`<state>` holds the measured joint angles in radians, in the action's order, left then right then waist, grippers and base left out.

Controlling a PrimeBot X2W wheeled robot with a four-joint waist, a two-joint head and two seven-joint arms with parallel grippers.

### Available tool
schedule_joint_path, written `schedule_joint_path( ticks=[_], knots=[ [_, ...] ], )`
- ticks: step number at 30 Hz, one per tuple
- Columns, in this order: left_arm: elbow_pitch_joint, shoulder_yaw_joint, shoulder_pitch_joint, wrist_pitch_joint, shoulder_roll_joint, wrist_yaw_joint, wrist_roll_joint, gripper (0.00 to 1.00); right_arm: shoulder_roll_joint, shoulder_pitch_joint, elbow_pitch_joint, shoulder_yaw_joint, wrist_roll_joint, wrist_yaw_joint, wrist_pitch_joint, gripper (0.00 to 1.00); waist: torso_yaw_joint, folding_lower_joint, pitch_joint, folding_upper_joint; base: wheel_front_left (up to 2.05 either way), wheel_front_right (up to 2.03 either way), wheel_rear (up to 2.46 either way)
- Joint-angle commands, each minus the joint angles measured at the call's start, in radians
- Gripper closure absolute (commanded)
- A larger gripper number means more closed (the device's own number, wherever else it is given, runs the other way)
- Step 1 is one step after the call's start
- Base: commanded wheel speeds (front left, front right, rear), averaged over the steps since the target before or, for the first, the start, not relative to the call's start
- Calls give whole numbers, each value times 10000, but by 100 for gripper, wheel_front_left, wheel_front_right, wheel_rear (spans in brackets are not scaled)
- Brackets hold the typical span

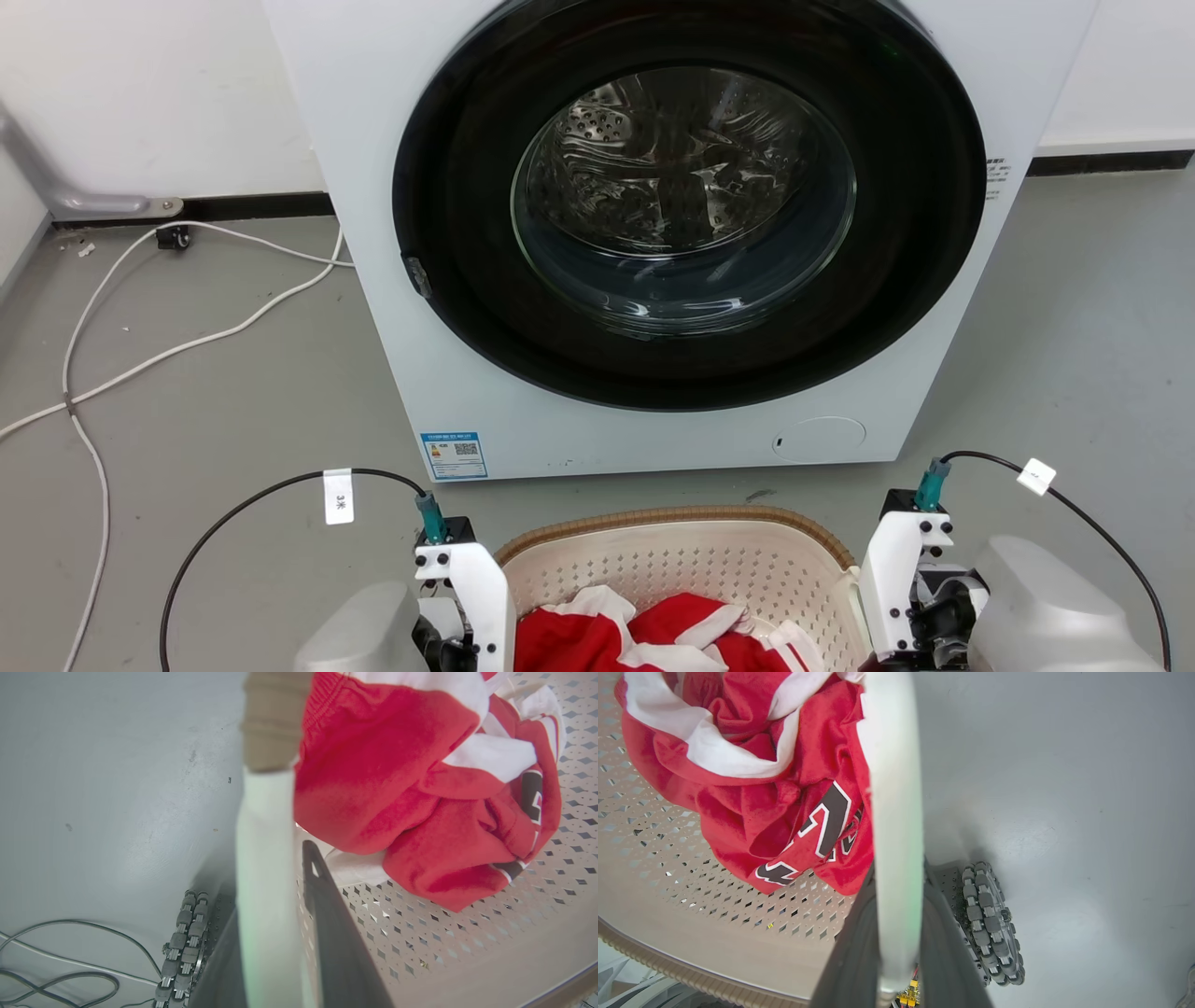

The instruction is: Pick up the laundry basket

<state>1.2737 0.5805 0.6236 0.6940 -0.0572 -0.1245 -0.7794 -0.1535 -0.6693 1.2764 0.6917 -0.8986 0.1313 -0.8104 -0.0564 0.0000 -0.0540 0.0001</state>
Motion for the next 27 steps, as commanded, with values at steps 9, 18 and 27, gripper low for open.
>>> schedule_joint_path(
  ticks=[9, 18, 27],
  knots=[
    [2, 133, -83, 14, 27, -109, -178, 100, -88, 93, 57, 52, -89, -10, 33, 100, 18, 0, -6, -1, 0, 0, 0],
    [14, 250, -46, -49, 39, -109, -332, 100, -64, 59, 76, 86, -155, -10, 2, 100, 2, 0, -5, -1, 0, 0, 0],
    [30, 368, 15, -99, 43, -109, -460, 100, -82, 35, 89, 107, -213, -10, -5, 100, 23, 0, 5, -1, 0, 0, 0]
  ],
)
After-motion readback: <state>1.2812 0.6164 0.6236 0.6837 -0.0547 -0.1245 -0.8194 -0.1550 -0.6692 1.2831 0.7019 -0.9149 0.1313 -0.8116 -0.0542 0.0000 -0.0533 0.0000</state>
